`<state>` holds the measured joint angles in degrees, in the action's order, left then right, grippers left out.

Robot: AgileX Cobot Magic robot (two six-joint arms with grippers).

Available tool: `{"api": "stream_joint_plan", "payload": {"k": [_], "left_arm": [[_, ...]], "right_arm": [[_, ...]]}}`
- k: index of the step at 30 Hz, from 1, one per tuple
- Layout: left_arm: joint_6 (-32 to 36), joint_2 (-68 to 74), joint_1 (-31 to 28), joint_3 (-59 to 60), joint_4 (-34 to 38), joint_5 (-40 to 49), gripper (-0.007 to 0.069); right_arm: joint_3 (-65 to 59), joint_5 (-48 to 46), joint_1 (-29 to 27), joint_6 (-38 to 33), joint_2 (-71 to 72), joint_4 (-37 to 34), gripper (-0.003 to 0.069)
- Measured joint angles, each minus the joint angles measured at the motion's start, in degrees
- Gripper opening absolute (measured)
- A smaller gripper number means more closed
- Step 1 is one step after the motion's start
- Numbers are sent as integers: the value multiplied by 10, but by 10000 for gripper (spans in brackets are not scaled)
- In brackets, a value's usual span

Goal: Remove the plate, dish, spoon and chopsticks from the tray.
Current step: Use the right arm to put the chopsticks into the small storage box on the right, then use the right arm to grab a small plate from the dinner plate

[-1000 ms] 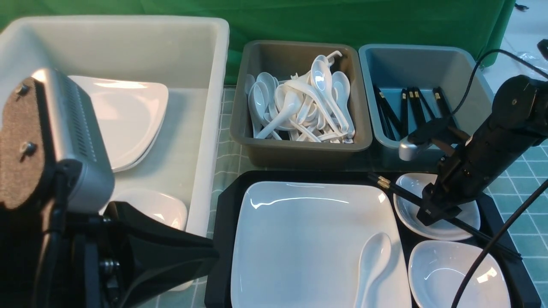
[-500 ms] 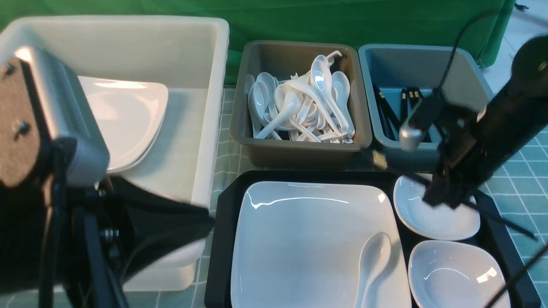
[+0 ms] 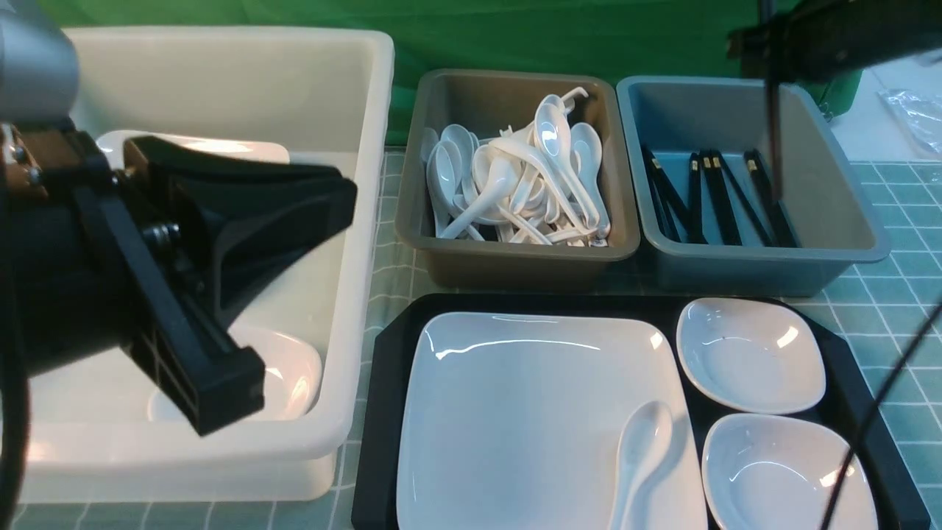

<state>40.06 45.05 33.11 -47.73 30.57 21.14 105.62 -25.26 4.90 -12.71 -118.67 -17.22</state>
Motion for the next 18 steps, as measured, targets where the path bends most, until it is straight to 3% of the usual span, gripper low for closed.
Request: {"api": "stream_joint_plan", "payload": {"k": [4, 5, 6, 8, 11, 15, 18], "left_arm": [[0, 0, 0, 0, 2, 17, 17], [0, 0, 0, 0, 3, 17, 17], [0, 0, 0, 0, 4, 19, 17], [0, 0, 0, 0, 5, 23, 17], [0, 0, 0, 0, 6, 33, 17], [-1, 0, 0, 0, 6, 52, 17], [-1, 0, 0, 0, 4, 71, 17]], "right_arm": [[10, -16, -1, 26, -42, 3, 440], [10, -16, -1, 26, -42, 3, 440], [12, -25, -1, 28, -40, 8, 513], [15, -45, -1, 29, -25, 31, 547], [16, -104, -1, 29, 14, 69, 507], [7, -252, 5, -15, 90, 95, 316], [-49, -309, 30, -32, 159, 118, 245]]}}
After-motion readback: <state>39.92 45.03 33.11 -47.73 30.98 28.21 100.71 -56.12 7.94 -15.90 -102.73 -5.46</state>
